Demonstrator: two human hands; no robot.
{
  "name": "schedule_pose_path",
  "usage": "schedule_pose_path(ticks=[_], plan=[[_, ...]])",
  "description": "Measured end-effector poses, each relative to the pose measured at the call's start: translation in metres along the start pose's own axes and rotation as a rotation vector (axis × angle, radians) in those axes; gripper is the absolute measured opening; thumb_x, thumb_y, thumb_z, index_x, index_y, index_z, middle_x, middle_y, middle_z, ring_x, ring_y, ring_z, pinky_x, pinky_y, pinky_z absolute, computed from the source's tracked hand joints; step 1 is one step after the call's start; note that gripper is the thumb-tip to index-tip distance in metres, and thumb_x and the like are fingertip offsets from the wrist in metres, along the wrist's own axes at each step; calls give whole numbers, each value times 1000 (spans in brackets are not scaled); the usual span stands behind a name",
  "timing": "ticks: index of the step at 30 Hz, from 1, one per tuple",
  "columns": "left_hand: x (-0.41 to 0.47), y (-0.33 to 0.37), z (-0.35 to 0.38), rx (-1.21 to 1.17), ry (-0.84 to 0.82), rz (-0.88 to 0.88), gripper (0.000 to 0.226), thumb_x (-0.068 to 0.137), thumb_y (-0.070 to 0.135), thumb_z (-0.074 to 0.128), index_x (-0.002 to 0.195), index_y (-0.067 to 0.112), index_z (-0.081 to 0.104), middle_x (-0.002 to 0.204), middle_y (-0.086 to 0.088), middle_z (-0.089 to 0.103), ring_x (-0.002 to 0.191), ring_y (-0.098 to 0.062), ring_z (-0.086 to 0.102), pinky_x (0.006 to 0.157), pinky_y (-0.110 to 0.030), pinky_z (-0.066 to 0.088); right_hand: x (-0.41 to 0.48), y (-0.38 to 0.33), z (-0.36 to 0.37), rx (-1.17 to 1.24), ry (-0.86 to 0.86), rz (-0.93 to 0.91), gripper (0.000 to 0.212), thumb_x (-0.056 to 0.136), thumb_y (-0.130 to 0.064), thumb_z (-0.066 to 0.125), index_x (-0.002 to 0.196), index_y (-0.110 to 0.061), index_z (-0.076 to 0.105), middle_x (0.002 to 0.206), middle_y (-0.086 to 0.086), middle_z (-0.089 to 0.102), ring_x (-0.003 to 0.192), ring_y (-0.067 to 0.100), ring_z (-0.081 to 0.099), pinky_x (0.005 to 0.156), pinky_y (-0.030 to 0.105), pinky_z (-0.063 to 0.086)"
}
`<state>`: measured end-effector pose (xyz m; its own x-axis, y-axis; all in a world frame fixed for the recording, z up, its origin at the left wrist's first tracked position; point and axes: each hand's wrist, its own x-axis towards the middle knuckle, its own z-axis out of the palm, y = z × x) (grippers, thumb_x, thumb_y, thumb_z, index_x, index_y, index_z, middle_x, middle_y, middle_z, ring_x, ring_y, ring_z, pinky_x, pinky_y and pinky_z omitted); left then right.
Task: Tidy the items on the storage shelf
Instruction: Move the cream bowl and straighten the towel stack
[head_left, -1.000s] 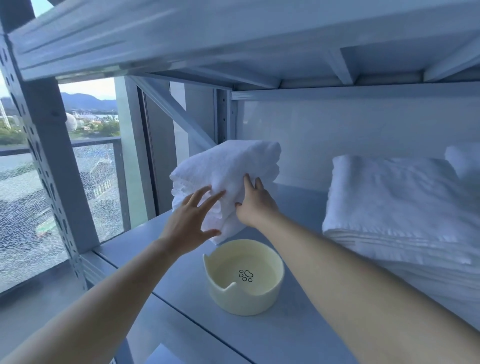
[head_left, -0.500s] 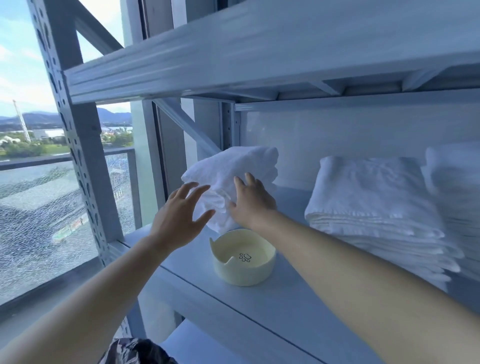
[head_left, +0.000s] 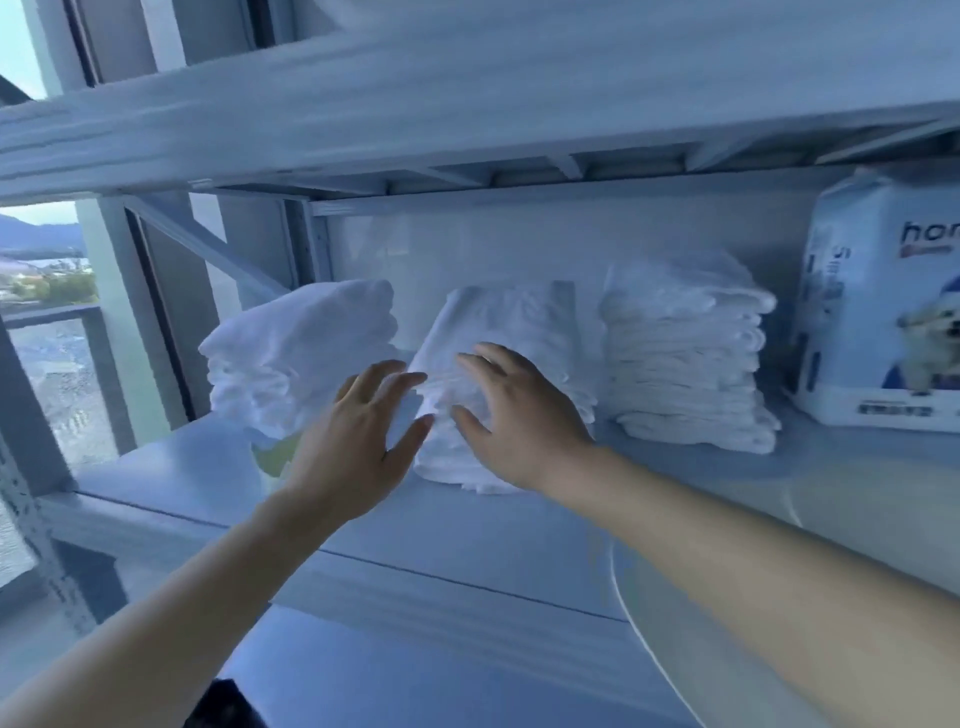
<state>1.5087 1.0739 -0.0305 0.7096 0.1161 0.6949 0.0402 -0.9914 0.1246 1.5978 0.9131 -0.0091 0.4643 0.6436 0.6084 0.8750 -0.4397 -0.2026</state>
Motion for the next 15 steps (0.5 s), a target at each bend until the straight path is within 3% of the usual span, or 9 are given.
schedule_pose_path(ticks=[8, 15], plan=[[-21, 179, 52, -191, -171, 156, 49, 89, 49, 47, 135, 31, 41, 140, 10, 40, 124, -17, 43, 87, -35, 46, -152, 83, -95, -126, 3, 262, 52, 94, -36, 48, 141, -18, 35, 146, -5, 32, 135, 12, 27, 101, 32, 37], [-61, 287, 72, -304, -285, 268, 46, 88, 53, 46, 131, 35, 44, 135, 15, 42, 116, -12, 48, 83, -30, 47, -269, 130, -166, -201, -128, 442, 53, 95, -36, 45, 143, -20, 31, 151, -7, 27, 138, 10, 22, 107, 32, 34]])
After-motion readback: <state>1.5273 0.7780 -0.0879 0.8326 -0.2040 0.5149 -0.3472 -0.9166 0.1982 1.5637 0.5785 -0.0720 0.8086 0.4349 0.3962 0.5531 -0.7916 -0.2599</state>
